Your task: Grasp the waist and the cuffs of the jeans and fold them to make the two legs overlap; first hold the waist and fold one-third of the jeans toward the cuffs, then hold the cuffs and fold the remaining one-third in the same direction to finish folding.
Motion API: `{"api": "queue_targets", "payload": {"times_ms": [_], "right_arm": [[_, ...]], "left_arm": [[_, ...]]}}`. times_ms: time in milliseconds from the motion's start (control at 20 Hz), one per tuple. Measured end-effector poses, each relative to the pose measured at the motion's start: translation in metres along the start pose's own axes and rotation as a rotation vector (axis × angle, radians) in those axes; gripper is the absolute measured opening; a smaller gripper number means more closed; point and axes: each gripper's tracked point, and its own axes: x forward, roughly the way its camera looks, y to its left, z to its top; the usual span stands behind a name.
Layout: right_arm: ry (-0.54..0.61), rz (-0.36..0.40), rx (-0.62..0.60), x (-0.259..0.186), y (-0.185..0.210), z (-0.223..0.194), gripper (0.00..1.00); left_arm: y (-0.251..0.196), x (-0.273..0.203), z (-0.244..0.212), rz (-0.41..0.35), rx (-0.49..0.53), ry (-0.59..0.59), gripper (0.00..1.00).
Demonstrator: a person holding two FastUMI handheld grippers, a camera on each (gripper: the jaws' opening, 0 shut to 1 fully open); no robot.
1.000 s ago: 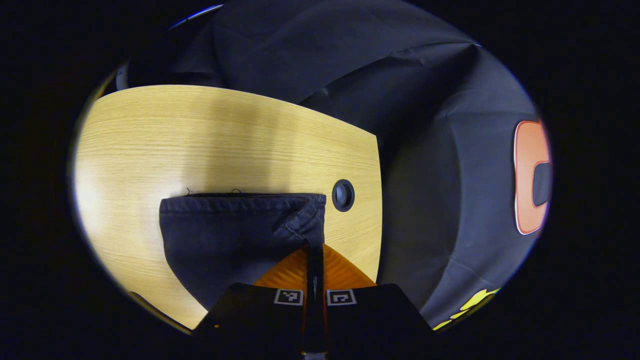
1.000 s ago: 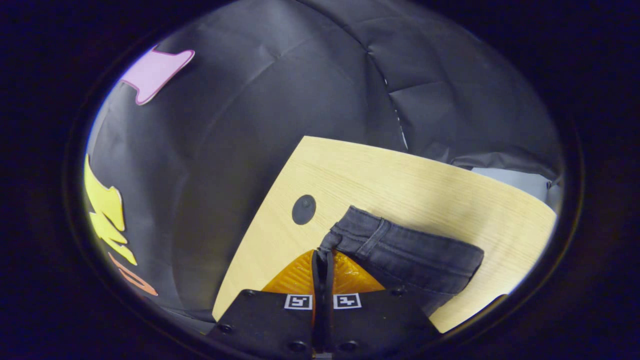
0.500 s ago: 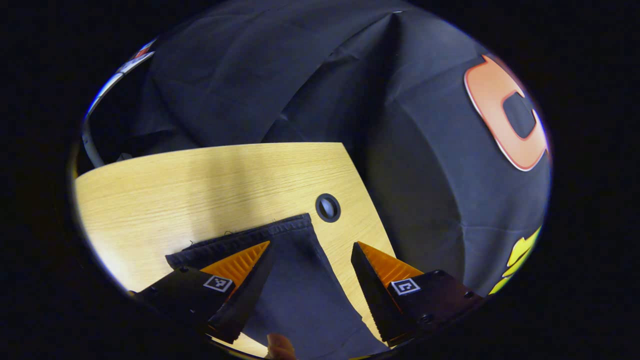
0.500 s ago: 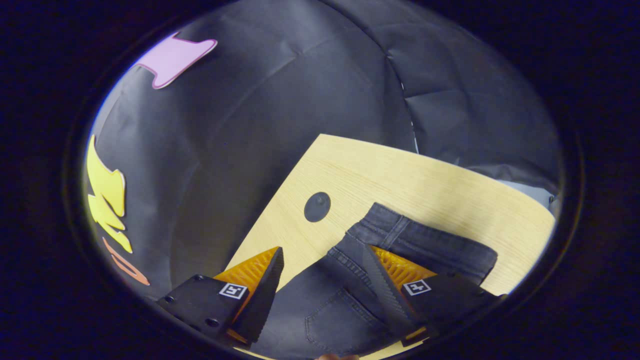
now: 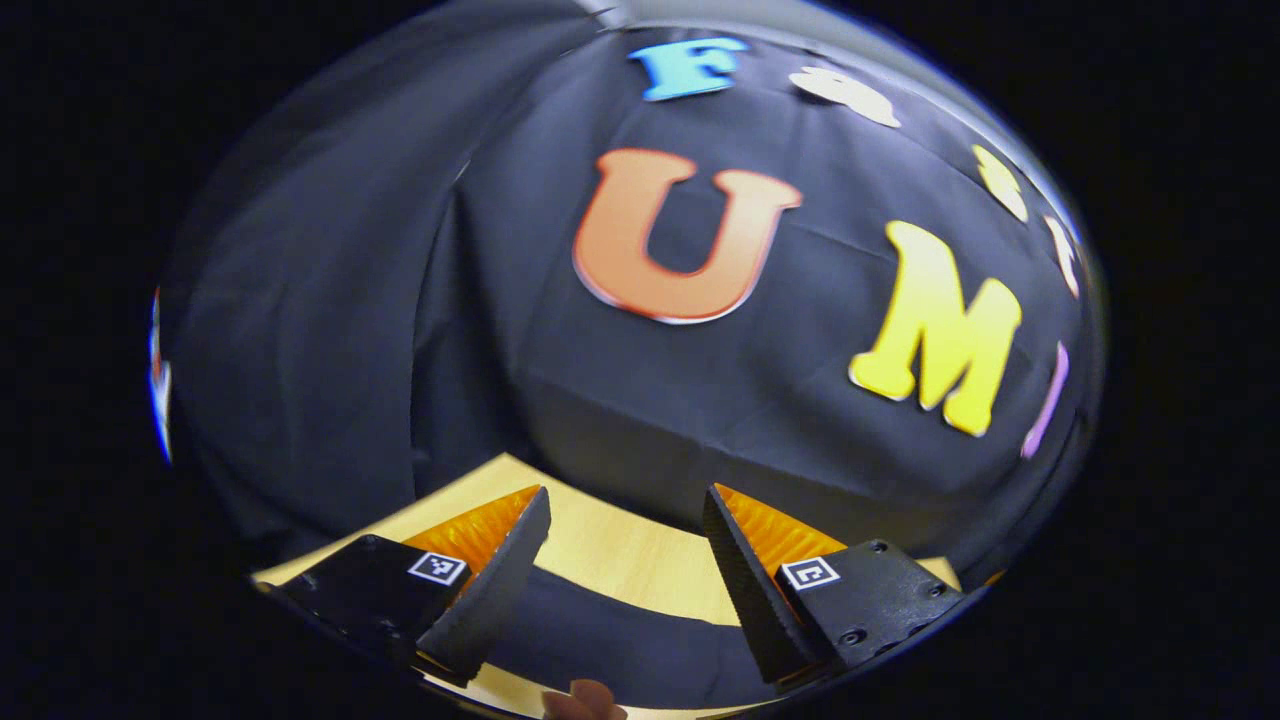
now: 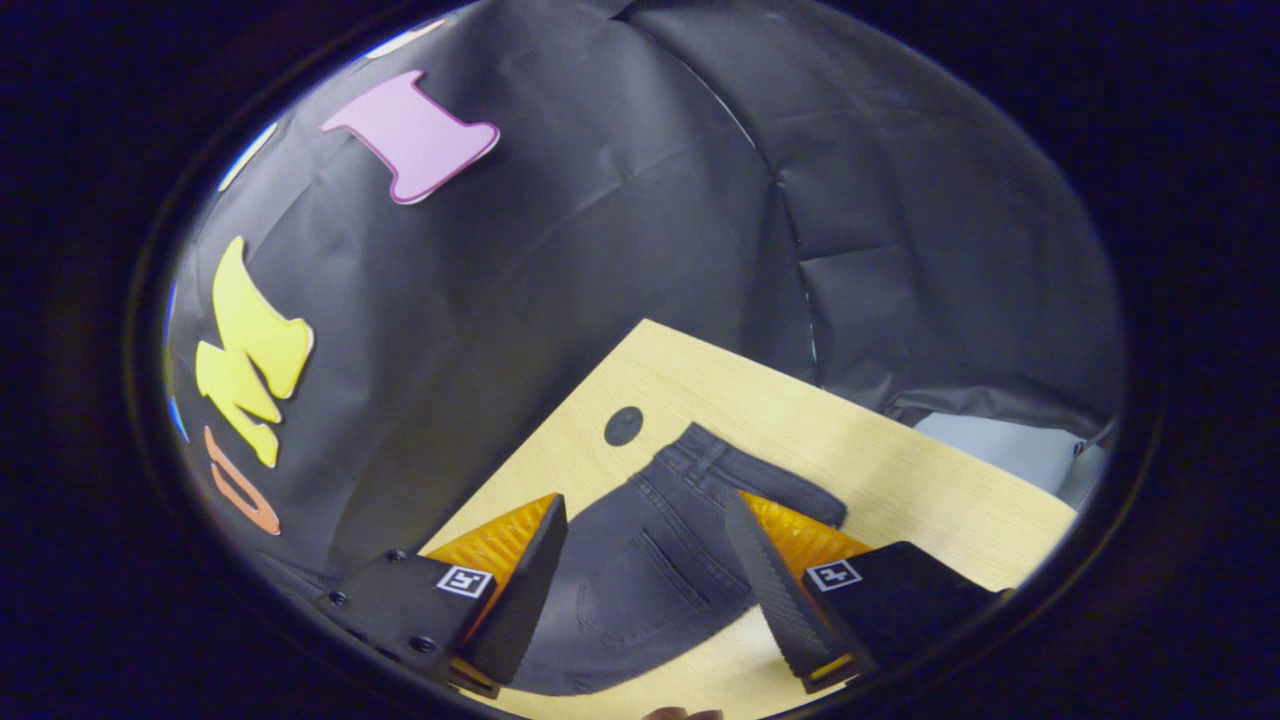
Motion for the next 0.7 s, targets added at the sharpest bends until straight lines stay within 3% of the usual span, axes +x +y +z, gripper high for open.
{"api": "queue_targets", "payload": {"times_ms": [100, 150, 300, 350, 400, 500, 700], "right_arm": [[0.001, -0.003, 0.028, -0.015, -0.015, -0.008, 0.92], [0.01, -0.002, 0.065, -0.018, -0.022, -0.012, 0.98], [0.057, -0.04, 0.146, -0.012, -0.054, -0.032, 0.98], [0.073, -0.047, 0.162, -0.008, -0.061, -0.038, 0.91], [0.089, -0.048, 0.195, -0.005, -0.063, -0.045, 0.98], [0.117, -0.041, 0.258, 0.002, -0.064, -0.051, 0.98], [0.162, -0.036, 0.271, 0.021, -0.065, -0.061, 0.97]], "left_arm": [[-0.017, -0.023, 0.007, -0.049, 0.093, -0.021, 0.98], [-0.022, -0.035, 0.0, -0.058, 0.121, -0.042, 0.99], [-0.045, -0.081, -0.004, -0.072, 0.202, -0.117, 0.99], [-0.053, -0.092, -0.007, -0.073, 0.229, -0.125, 0.99], [-0.073, -0.109, -0.015, -0.118, 0.214, -0.106, 1.0], [-0.098, -0.133, -0.036, -0.182, 0.19, -0.046, 0.99], [-0.127, -0.148, -0.047, -0.244, 0.215, -0.007, 0.99]]}}
